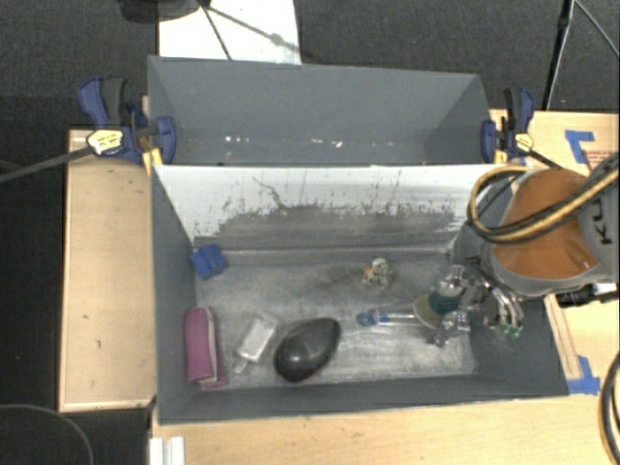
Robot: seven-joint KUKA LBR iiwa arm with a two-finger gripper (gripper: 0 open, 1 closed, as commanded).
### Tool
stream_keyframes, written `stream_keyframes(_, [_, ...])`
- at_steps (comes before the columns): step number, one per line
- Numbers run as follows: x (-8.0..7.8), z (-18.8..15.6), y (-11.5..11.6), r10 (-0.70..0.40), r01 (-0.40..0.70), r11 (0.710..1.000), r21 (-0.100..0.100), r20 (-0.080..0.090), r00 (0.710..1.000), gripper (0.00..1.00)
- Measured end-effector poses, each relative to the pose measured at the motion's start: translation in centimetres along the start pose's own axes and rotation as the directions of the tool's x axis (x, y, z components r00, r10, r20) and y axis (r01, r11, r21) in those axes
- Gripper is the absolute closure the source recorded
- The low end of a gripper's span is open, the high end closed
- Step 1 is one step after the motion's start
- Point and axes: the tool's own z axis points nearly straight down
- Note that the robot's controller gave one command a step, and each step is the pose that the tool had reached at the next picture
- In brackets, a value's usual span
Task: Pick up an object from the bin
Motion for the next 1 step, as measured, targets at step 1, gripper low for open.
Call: stream_keyframes(1, [-0.18,-3.01,-0.02,-0.003,0.003,1.000,0.000,-0.008,1.000,1.00])
